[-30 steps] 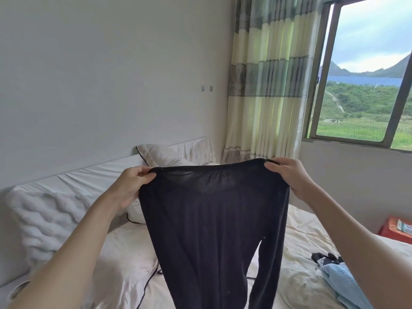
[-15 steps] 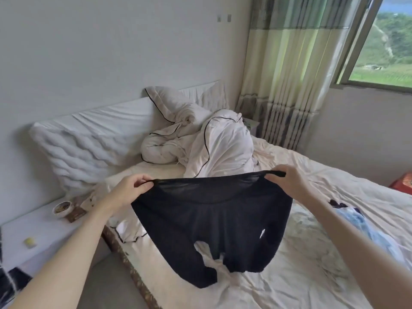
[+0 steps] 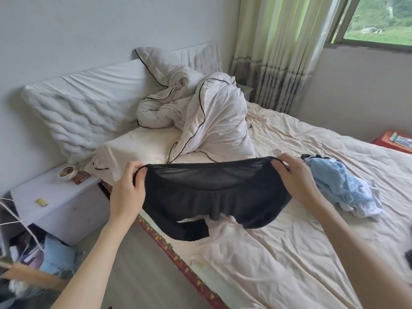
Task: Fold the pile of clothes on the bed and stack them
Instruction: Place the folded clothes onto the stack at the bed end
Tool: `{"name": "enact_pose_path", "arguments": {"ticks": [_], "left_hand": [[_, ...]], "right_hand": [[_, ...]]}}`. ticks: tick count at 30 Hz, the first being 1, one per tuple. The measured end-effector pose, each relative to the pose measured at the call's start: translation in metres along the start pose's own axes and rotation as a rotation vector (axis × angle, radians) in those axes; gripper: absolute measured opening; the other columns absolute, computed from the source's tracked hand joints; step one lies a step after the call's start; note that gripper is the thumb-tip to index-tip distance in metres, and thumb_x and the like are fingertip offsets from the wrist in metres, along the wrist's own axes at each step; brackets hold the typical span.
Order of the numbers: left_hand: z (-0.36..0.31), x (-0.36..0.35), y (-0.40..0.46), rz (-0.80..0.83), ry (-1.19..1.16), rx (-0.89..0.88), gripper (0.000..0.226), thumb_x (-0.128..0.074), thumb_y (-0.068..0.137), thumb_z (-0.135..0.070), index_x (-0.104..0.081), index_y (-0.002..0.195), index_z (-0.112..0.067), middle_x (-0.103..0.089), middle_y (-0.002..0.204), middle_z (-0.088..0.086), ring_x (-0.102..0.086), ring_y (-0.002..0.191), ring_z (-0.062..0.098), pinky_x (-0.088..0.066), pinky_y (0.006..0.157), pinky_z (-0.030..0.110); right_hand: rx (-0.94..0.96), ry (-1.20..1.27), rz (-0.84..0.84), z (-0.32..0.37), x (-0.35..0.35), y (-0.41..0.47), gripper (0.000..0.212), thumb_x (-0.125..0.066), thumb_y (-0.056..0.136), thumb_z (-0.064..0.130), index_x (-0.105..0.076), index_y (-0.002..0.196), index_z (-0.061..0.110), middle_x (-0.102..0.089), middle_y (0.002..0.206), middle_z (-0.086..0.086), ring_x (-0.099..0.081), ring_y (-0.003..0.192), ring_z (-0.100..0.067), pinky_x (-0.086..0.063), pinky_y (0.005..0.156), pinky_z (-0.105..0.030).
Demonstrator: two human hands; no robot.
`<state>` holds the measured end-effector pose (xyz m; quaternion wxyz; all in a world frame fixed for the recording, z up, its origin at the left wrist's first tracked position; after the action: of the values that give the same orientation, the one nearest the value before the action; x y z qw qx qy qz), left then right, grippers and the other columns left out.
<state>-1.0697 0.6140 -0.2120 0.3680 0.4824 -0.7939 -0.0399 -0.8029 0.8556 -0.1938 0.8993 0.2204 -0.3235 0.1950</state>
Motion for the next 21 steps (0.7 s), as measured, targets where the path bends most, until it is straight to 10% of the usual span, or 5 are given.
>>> {"name": "enact_pose_path", "arguments": {"ticks": [4, 8, 14, 21], "left_hand": [[-0.011, 0.036, -0.017, -0.174, -0.010, -0.133, 0.010, -0.051, 0.096, -0.017, -0.057, 0.101, -0.010, -0.057, 0.086, -0.008, -0.049, 0.078, 0.003, -0.035, 0.068, 0.016], [-0.033, 0.063, -0.004, -0.268, -0.053, -0.236, 0.018, -0.054, 0.095, -0.022, -0.061, 0.102, -0.007, -0.060, 0.092, -0.004, -0.057, 0.087, 0.018, -0.046, 0.080, 0.033], [-0.038, 0.075, 0.015, -0.306, -0.006, -0.323, 0.020, -0.057, 0.093, -0.023, -0.063, 0.098, -0.004, -0.066, 0.088, 0.005, -0.055, 0.076, 0.014, -0.039, 0.068, 0.023], [0.003, 0.027, 0.057, -0.194, 0.182, -0.281, 0.022, -0.066, 0.088, -0.025, -0.064, 0.093, -0.004, -0.070, 0.083, 0.012, -0.065, 0.072, 0.034, -0.039, 0.058, 0.032]], "right_hand": [[0.017, -0.004, -0.146, 0.026, 0.017, -0.037, 0.016, -0.056, 0.092, 0.035, -0.063, 0.084, 0.023, -0.063, 0.069, 0.007, -0.058, 0.069, -0.018, -0.042, 0.064, -0.035], [0.092, -0.038, -0.318, 0.064, 0.041, -0.054, 0.018, -0.057, 0.092, 0.031, -0.068, 0.089, 0.015, -0.064, 0.075, 0.005, -0.055, 0.072, -0.015, -0.037, 0.068, -0.028], [0.173, -0.141, -0.449, 0.084, 0.053, -0.047, 0.021, -0.060, 0.091, 0.033, -0.068, 0.087, 0.014, -0.068, 0.072, -0.005, -0.060, 0.069, -0.028, -0.047, 0.070, -0.038], [0.210, -0.495, -0.309, 0.037, 0.003, 0.021, 0.031, -0.055, 0.093, 0.035, -0.065, 0.086, 0.007, -0.067, 0.073, -0.014, -0.060, 0.070, -0.035, -0.032, 0.060, -0.032]]}}
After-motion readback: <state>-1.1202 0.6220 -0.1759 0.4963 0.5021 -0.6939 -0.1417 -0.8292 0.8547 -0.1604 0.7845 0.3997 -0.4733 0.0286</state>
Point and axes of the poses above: each hand's wrist, its own y-axis towards the middle knuckle, its own x-axis out of the back of the hand, z = x × y, the point moved 1 cm from there along y, towards the middle knuckle
